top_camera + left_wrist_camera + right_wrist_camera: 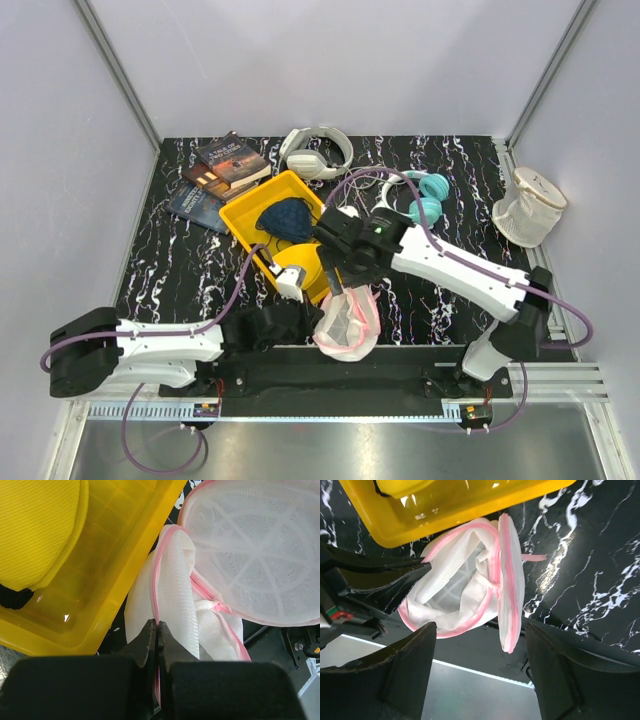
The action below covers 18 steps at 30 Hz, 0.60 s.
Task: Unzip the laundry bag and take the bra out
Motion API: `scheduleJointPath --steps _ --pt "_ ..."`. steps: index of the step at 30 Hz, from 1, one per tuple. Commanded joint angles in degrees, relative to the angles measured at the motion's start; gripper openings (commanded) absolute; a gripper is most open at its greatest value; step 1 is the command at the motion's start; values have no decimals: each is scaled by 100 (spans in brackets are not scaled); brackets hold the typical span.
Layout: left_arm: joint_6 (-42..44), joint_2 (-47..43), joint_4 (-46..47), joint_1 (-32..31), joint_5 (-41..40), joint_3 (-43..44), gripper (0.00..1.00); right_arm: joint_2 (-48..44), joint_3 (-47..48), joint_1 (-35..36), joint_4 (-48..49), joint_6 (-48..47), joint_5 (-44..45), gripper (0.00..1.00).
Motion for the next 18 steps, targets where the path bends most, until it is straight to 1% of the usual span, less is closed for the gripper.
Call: scheduleJointPath --steps 1,3,4,5,6,8,9,10,11,12,13,15,18 --pt "-114 -212 286 23 -146 -79 0 -700 228 -144 68 323 597 79" --pt "-141 -265 277 23 -155 -122 0 -999 -77 -609 173 403 677 78" --pt "-141 -282 268 32 -155 -123 0 -1113 -262 -828 408 386 669 77" --pt "-150 -317 268 23 -164 -149 0 -1323 -464 -1318 567 299 555 76" --pt "-150 -326 260 23 -164 -158 0 -1395 -858 -1523 726 237 485 75" --pt "-141 -344 233 32 -173 -149 0 -1562 -1255 -1875 1165 122 484 74" --pt "-141 -353 224 23 -173 -149 0 -1589 -1719 -2268 1341 104 432 72" --pt "-132 -370 224 32 -181 -158 0 -1606 -1993 -2490 1769 17 309 71" --pt "-141 -379 233 23 -173 -158 0 -1650 -2265 -2675 2017 8 -5 71" --pt "-115 -388 233 23 -181 -167 0 -1642 -2729 -2972 2237 8 -165 71" --pt "-114 -397 224 23 -181 -149 0 -1650 -2917 -3045 2622 -10 -332 71" --pt "-114 -423 163 23 -181 -140 0 -1703 -3355 -3211 3045 16 -588 73" --pt "-132 -467 163 32 -199 -175 0 -1756 -3778 -3458 3284 -27 -895 75"
